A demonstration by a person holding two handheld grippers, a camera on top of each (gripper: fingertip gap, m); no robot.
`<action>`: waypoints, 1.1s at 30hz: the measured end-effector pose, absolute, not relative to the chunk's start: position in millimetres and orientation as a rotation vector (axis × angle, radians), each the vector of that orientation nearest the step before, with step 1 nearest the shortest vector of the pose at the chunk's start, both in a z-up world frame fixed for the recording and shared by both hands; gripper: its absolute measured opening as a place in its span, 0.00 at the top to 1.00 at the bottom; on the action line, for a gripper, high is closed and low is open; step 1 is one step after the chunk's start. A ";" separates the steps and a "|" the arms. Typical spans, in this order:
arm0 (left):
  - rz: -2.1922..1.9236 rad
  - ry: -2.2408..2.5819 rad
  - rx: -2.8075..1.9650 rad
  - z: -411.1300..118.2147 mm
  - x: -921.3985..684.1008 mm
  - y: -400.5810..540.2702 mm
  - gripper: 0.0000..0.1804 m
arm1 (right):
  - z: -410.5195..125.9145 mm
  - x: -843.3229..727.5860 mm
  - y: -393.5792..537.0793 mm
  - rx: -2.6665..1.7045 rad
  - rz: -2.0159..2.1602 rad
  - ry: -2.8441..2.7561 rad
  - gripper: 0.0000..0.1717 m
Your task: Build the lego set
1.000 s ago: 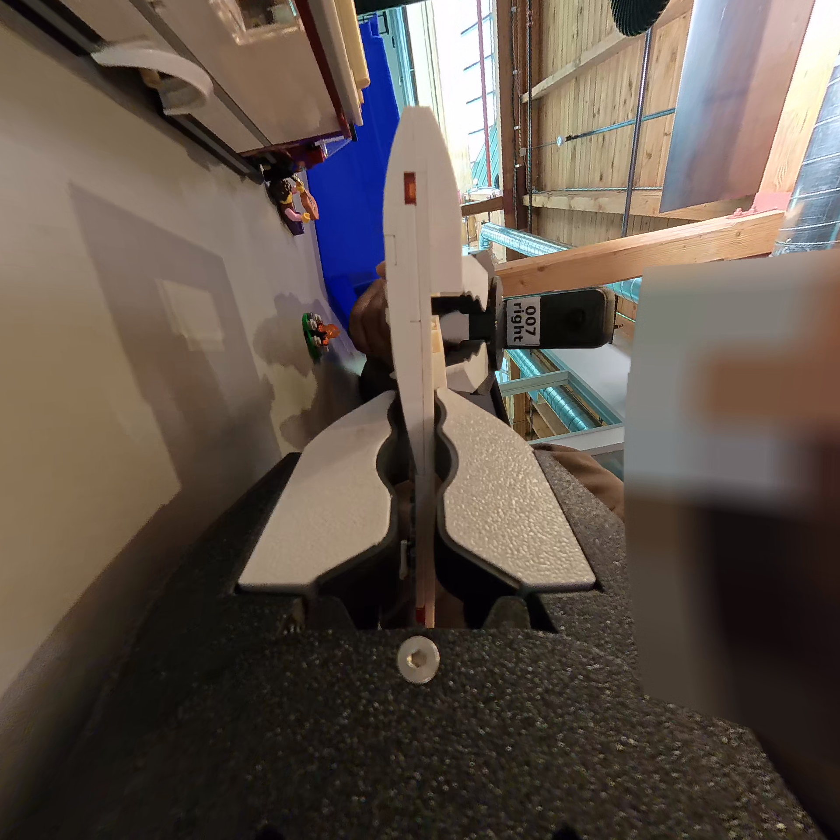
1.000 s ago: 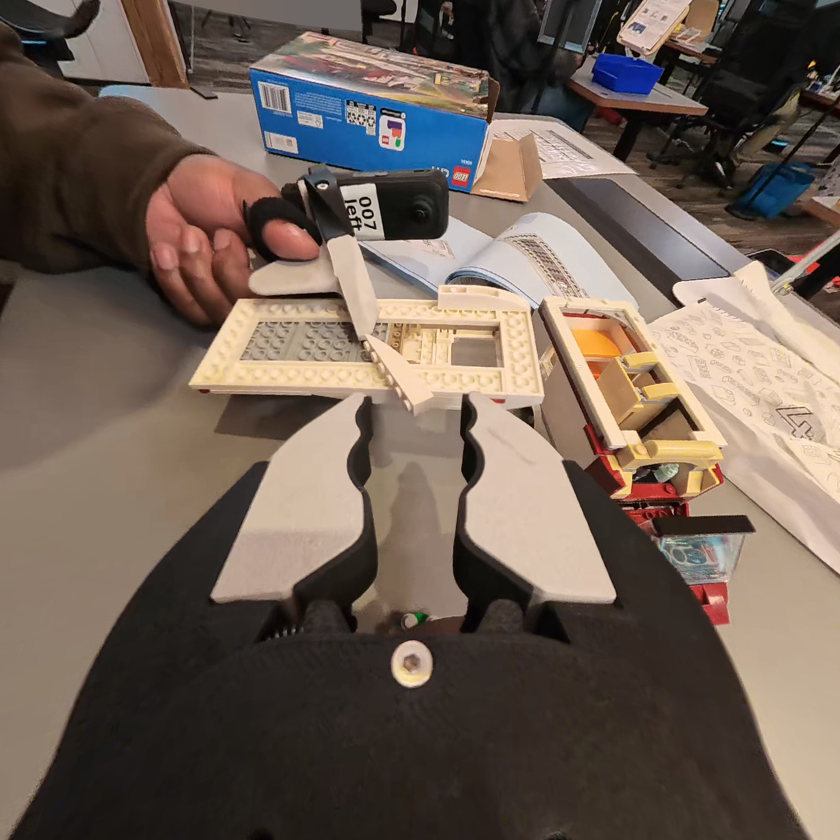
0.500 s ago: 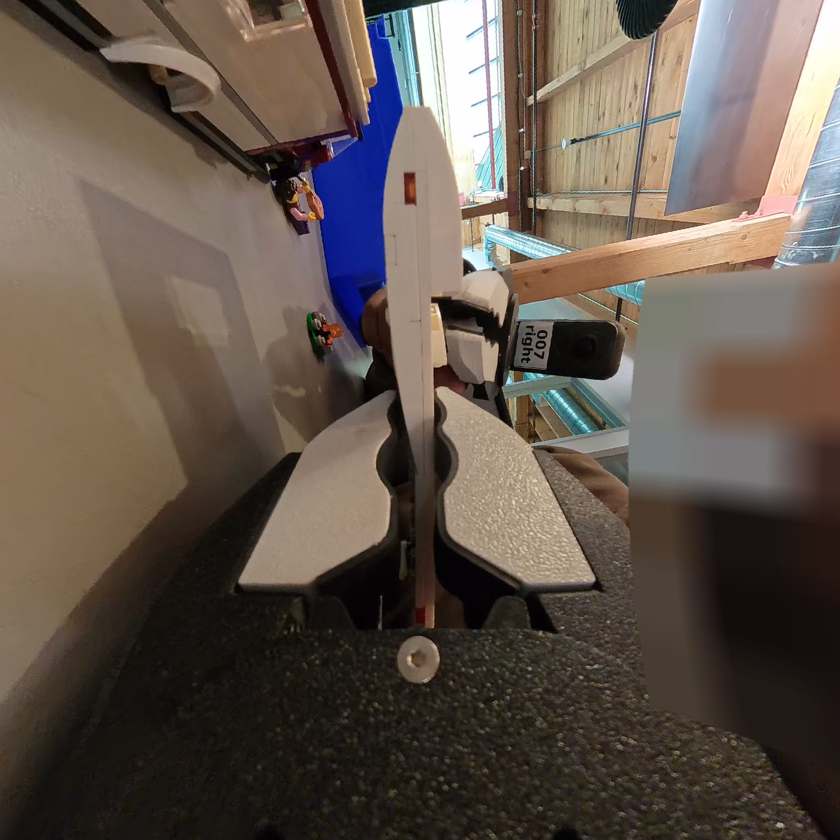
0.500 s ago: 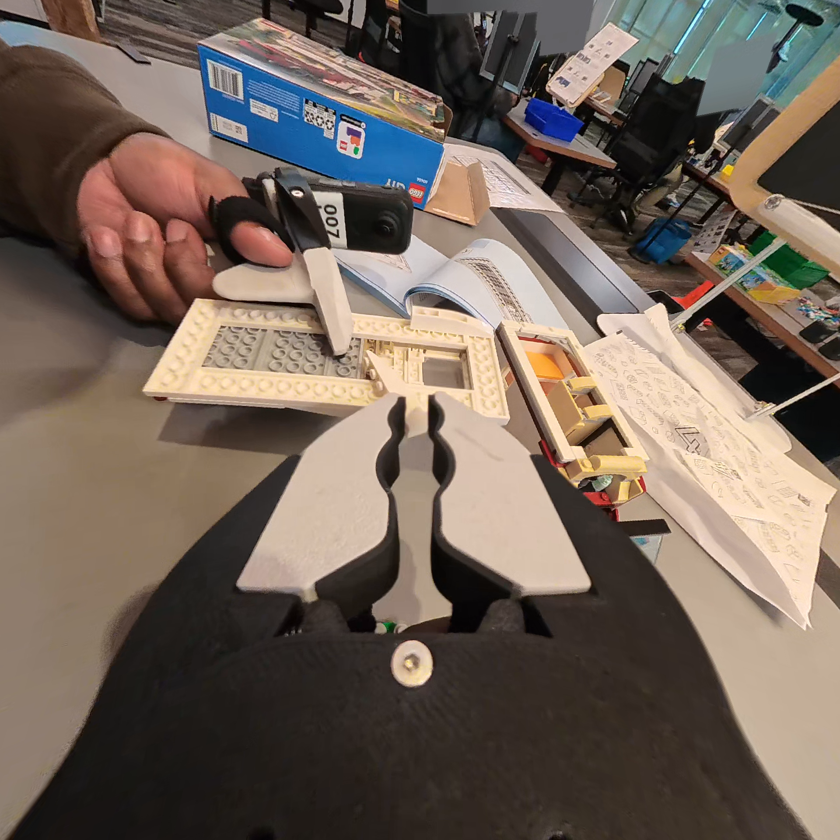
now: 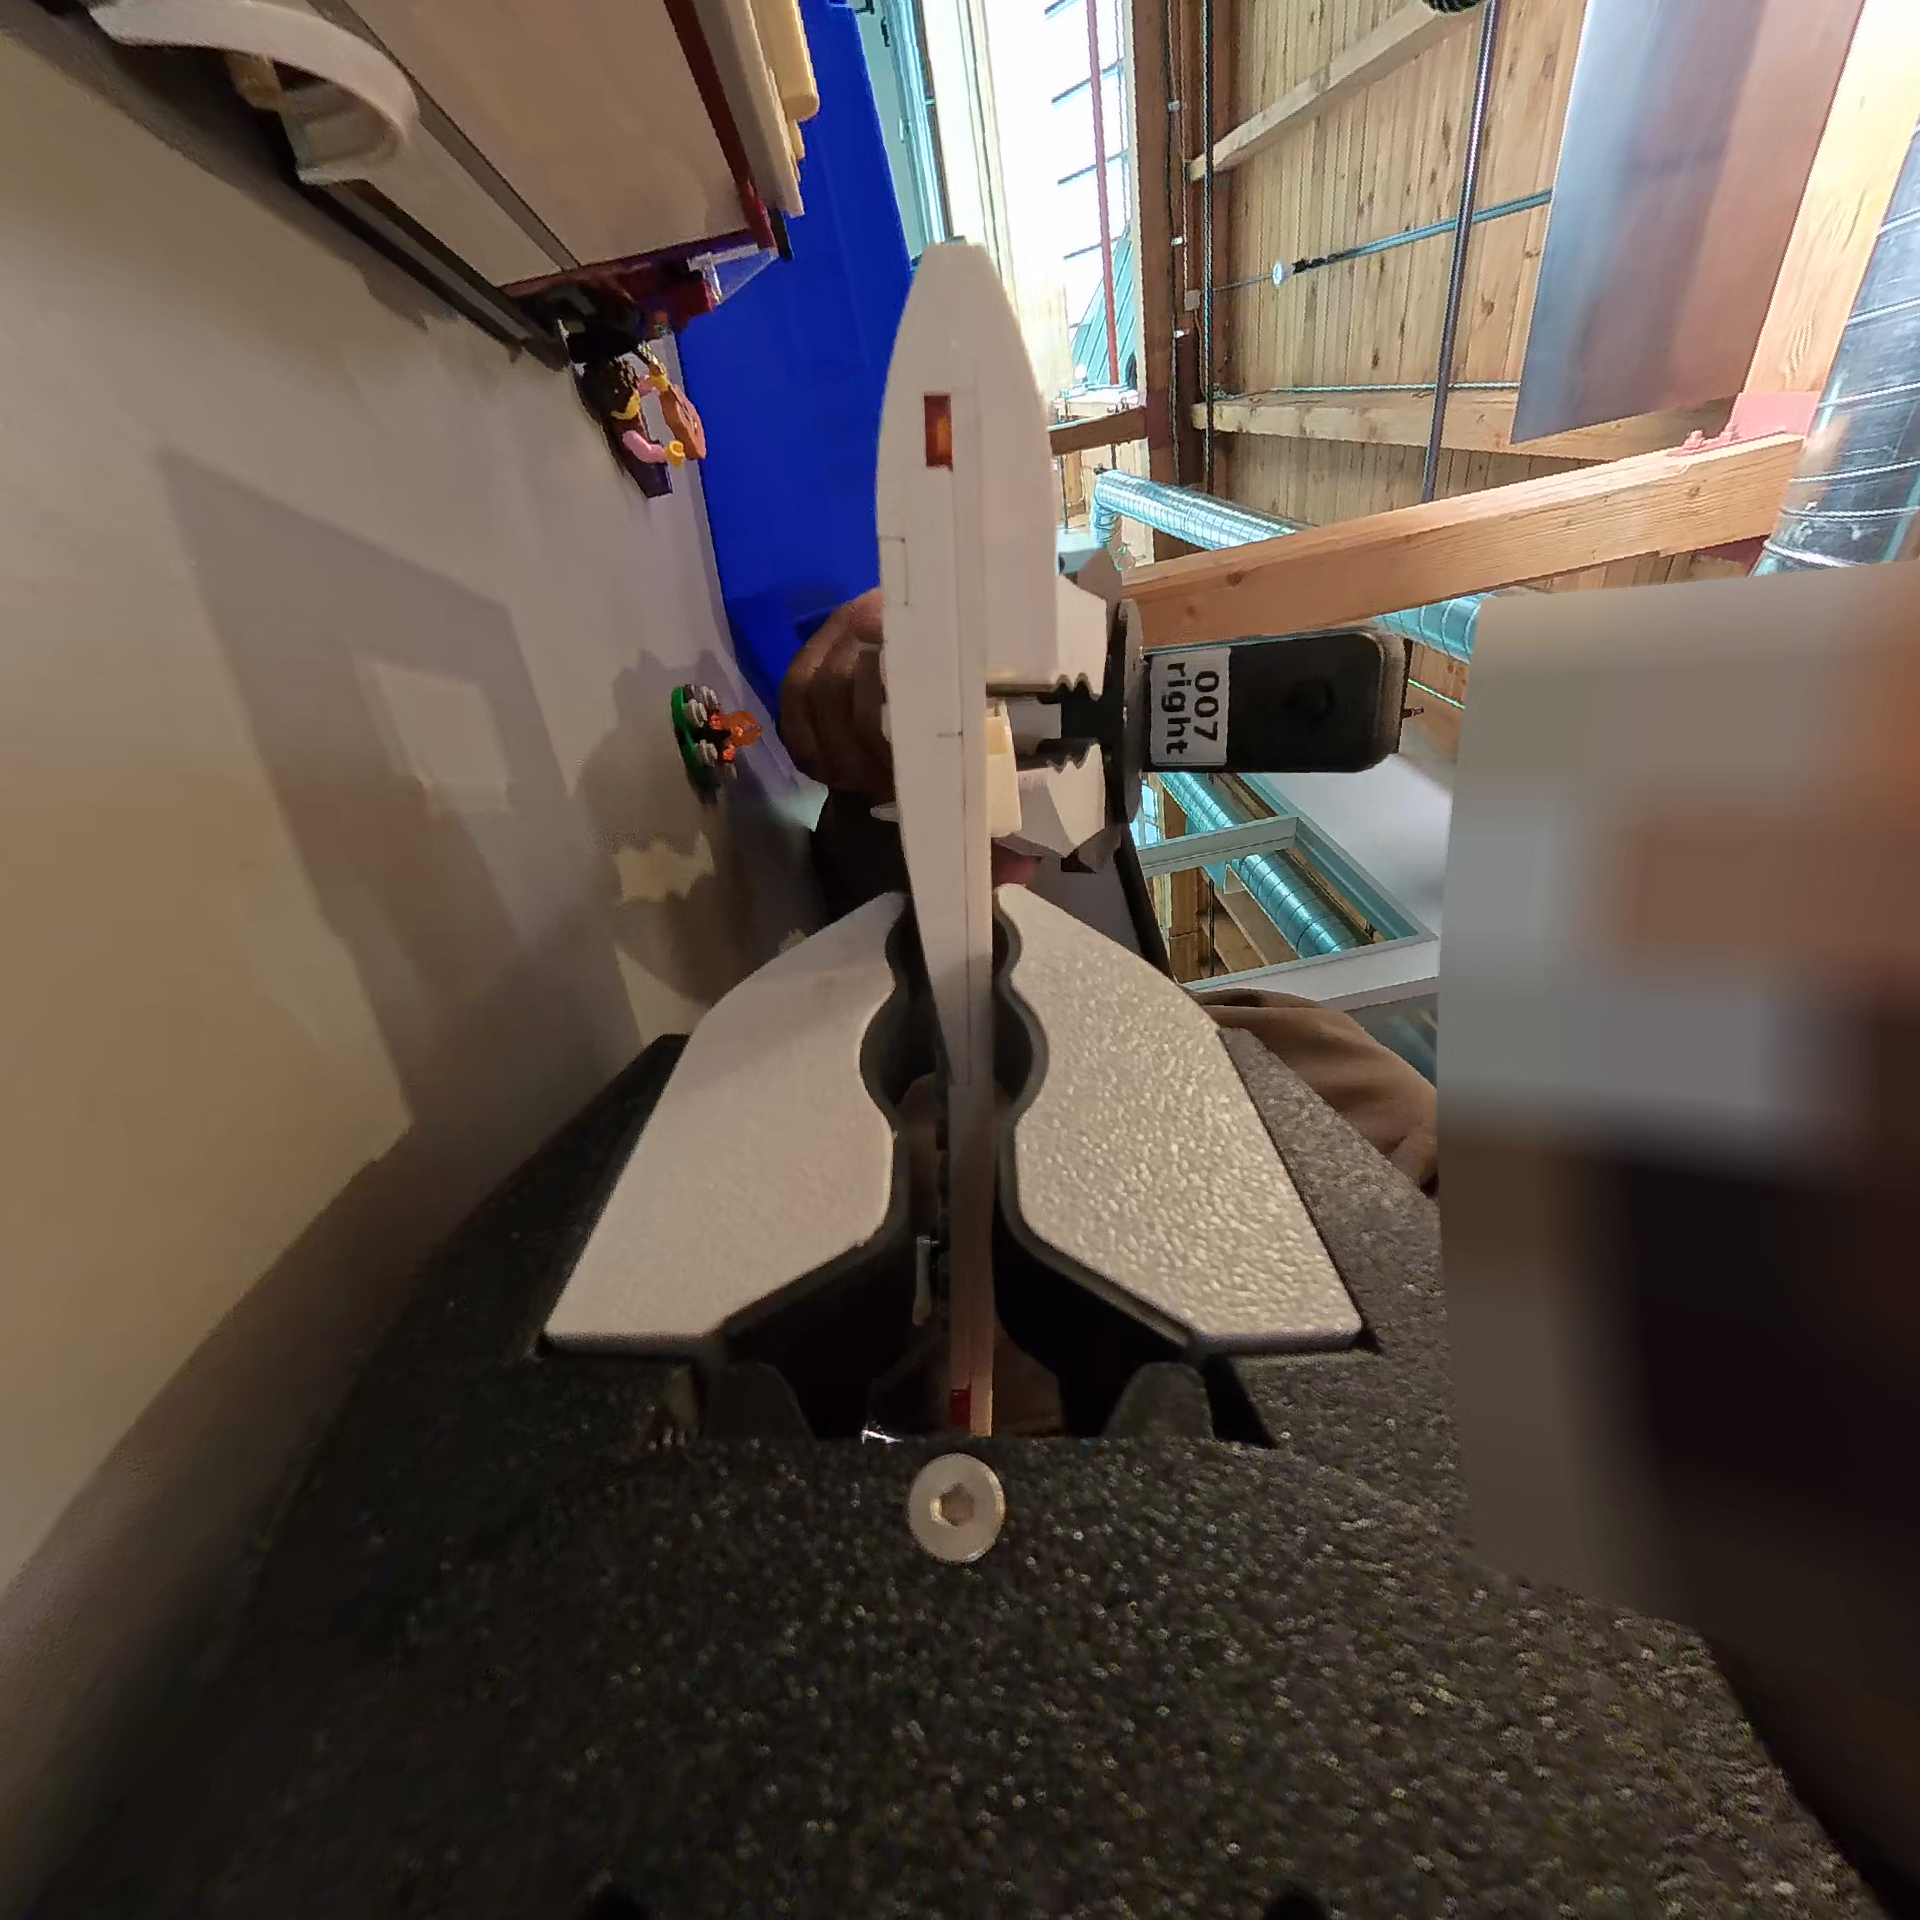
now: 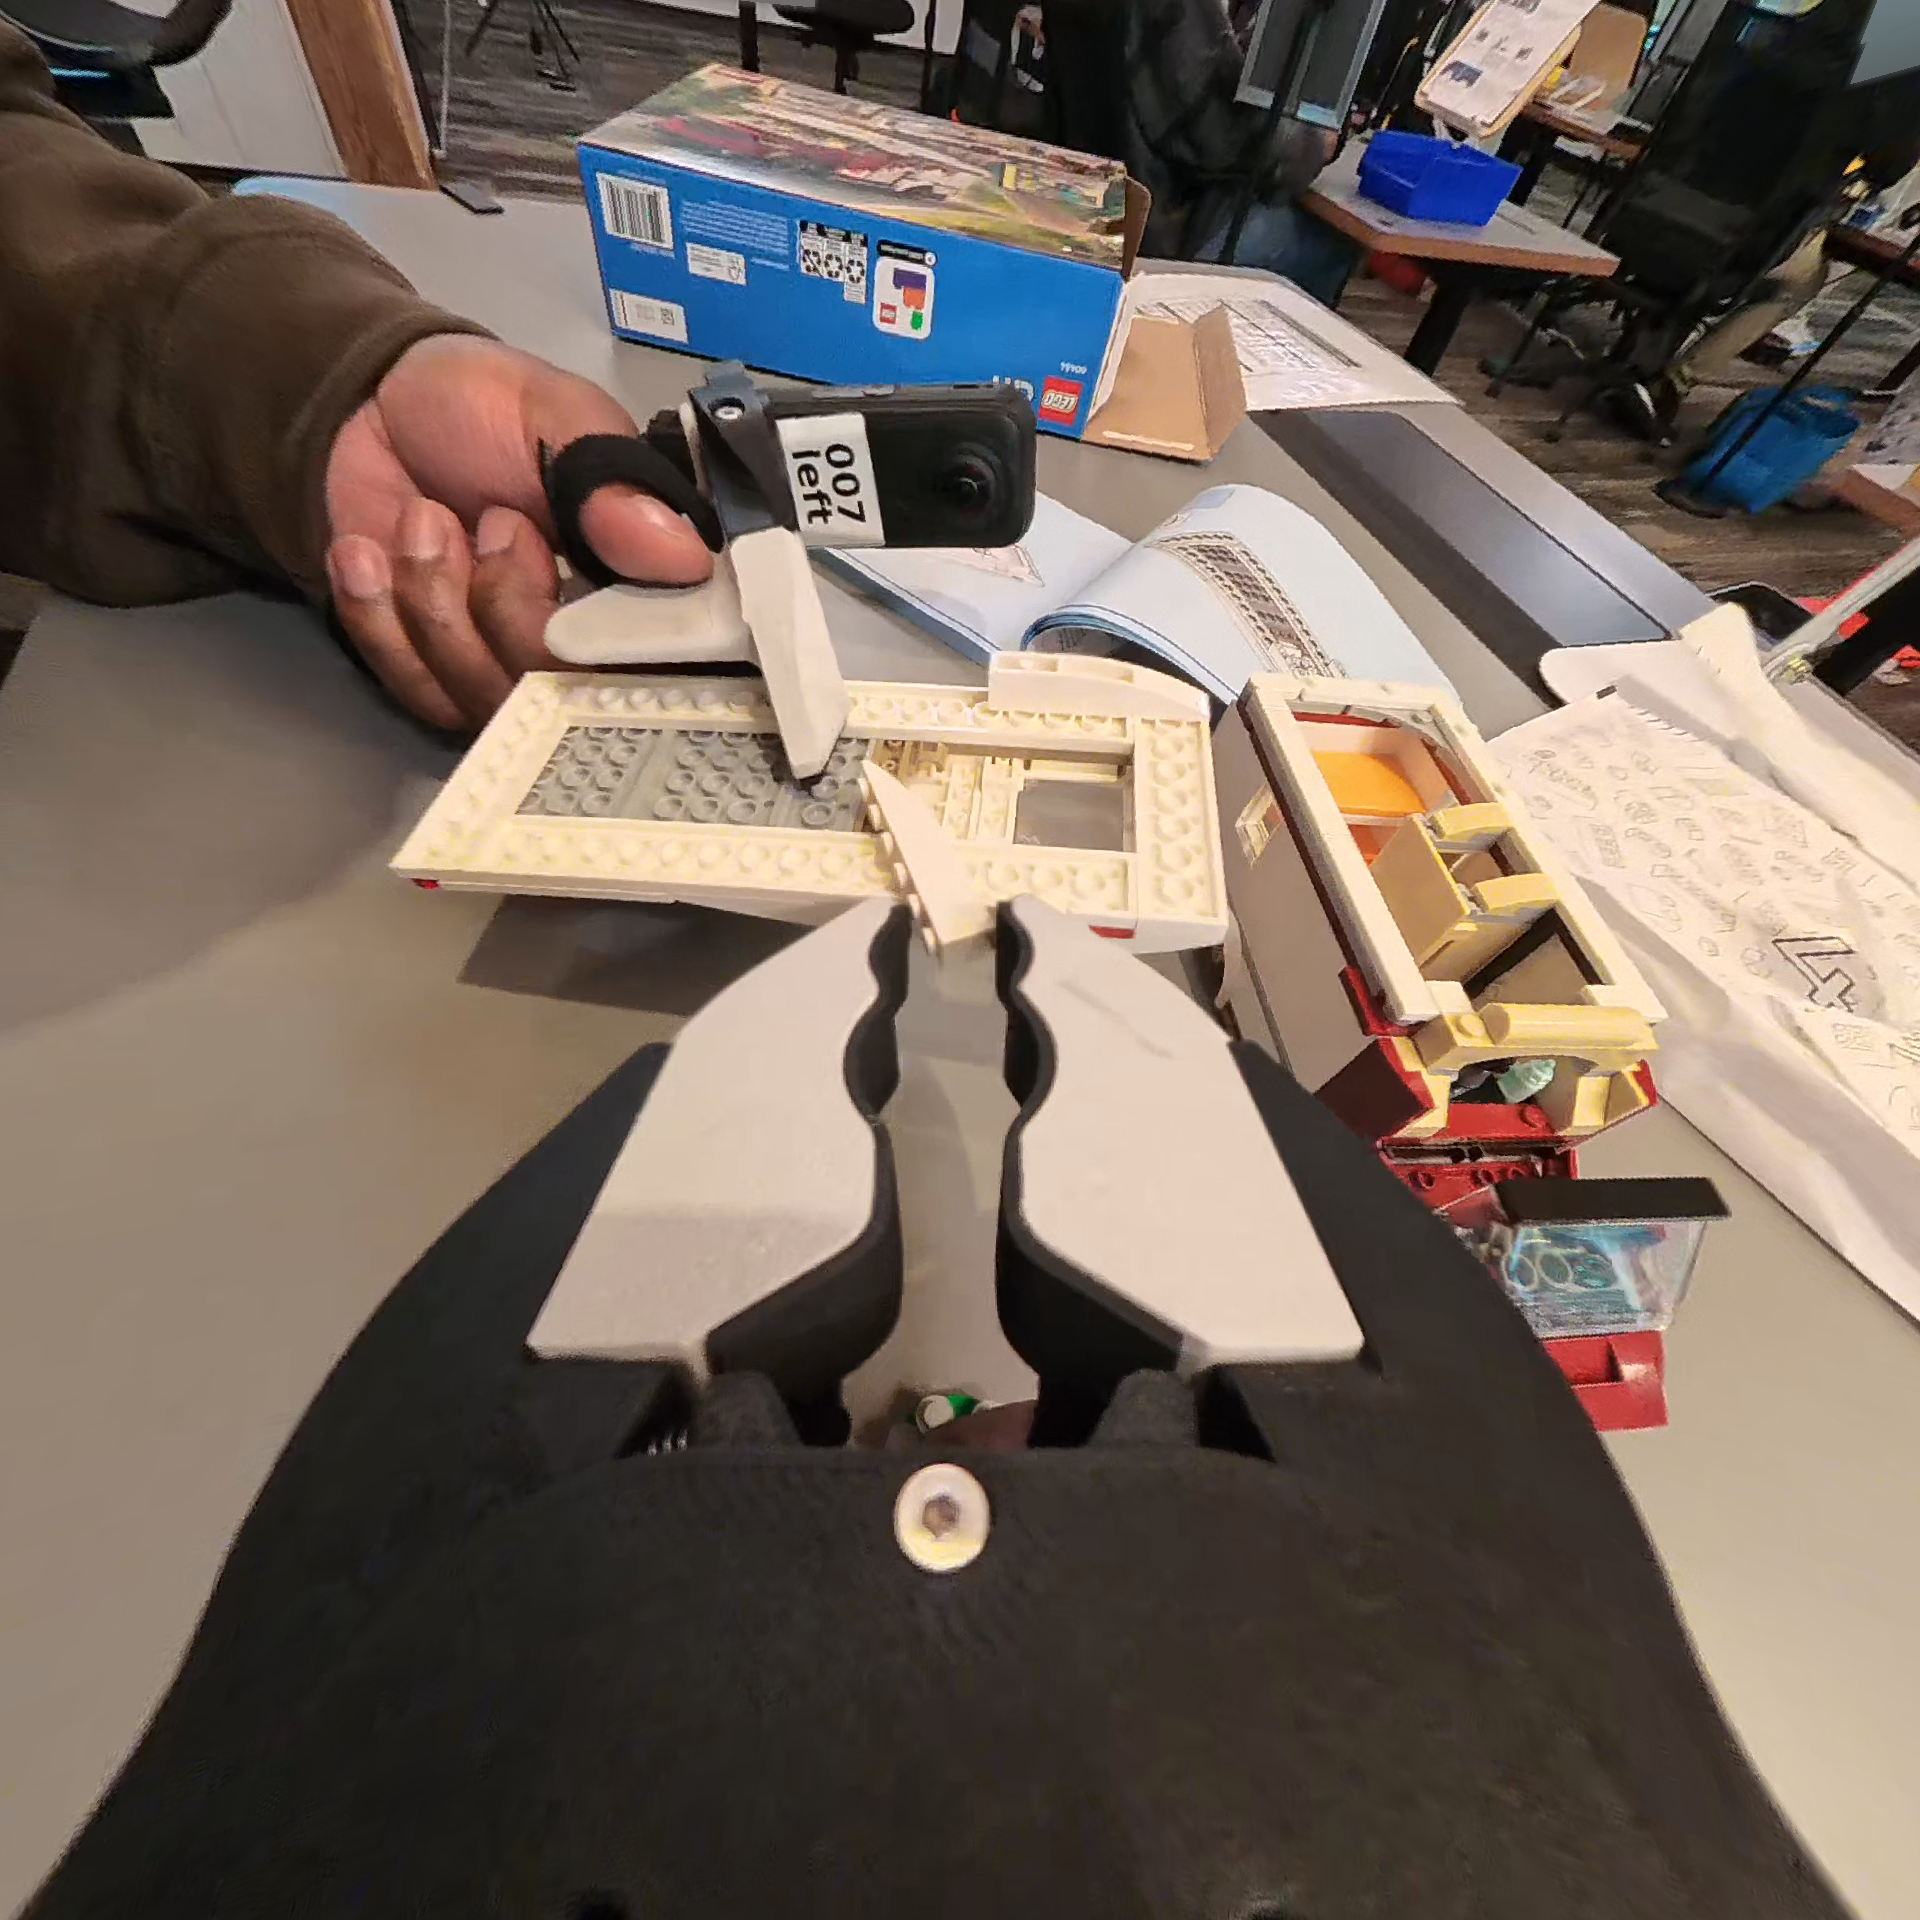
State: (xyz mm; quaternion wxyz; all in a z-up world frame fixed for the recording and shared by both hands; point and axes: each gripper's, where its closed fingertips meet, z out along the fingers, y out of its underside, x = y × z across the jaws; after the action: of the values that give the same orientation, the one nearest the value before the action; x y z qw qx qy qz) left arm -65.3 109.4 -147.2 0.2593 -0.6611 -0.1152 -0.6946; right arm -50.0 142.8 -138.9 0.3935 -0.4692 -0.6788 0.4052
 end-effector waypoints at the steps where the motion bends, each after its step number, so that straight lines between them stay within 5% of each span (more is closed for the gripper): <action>1: -1.878 -0.316 -1.793 -147.7 -65.8 109.9 0.94 | -138.7 -50.7 142.3 -1.189 1.023 -1.719 0.91; 11: -1.806 -0.355 -1.806 -152.2 -73.0 115.1 0.94 | -105.8 -47.7 191.7 -1.184 0.584 -1.432 0.92; 20: -1.788 -0.346 -1.822 -153.7 -71.2 114.5 0.94 | -129.7 -55.8 183.2 -0.950 -0.051 -1.587 0.93; 33: -1.790 -0.347 -1.824 -154.1 -70.3 114.3 0.94 | -136.7 -60.2 164.3 -0.793 -0.104 -1.681 0.92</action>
State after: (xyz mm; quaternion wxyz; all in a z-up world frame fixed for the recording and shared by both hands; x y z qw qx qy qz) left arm -70.3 114.3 -154.1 0.2774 -0.6795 -0.1292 -0.6668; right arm -60.2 164.3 -136.7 0.5974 -0.3417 -0.7242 -0.0447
